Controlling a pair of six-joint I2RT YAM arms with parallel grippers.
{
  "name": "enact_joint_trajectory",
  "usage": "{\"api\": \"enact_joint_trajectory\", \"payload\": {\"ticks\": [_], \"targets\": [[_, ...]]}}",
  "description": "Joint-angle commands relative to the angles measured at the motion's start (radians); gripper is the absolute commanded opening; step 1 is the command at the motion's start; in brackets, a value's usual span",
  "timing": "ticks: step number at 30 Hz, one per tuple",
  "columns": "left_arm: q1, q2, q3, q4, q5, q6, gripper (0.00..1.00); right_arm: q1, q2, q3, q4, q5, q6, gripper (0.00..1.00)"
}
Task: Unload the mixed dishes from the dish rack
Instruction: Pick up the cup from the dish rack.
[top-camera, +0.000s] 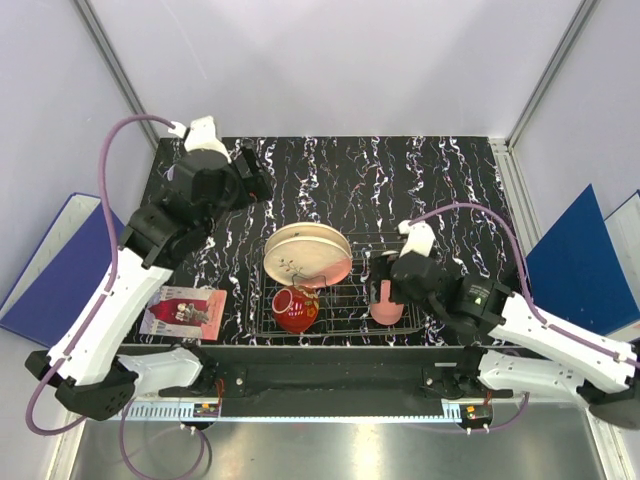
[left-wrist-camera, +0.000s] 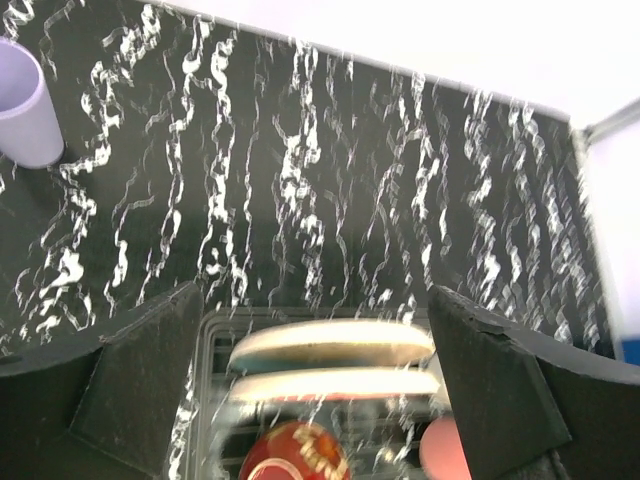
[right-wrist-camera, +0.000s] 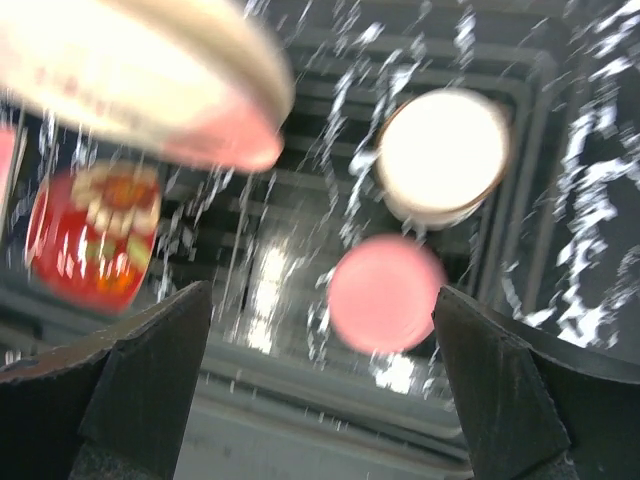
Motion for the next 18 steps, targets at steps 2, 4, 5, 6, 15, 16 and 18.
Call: {"api": "enact_joint_trajectory", "payload": {"ticks": [2,4,5,6,15,16,18], "targets": [[-0.054,-0.088,-0.089,0.045,-0.097,0.030,0.99,0.162,0.073,0.053,-0.115,0.144,0.152,1.00],[-0.060,-0.112,-0.124,0.045,-0.106,0.029,0.99,0.167,0.108,0.047,-0.123,0.163,0.163,1.00],[-0.060,-0.117,-0.135,0.045,-0.106,0.027,0.99,0.168,0.116,0.044,-0.121,0.167,0.173,1.00],[-0.064,-0.126,-0.152,0.045,-0.103,0.024,0.99,0.170,0.119,0.039,-0.123,0.175,0.179,1.00],[-0.070,-0.140,-0.201,0.045,-0.098,0.010,0.99,0.168,0.096,0.013,-0.184,0.282,0.252,1.00],[-0.070,-0.139,-0.205,0.045,-0.095,0.007,0.99,0.170,0.102,0.007,-0.183,0.278,0.256,1.00],[-0.073,-0.132,-0.212,0.046,-0.088,0.001,0.99,0.168,0.105,-0.019,-0.178,0.258,0.272,1.00]]}}
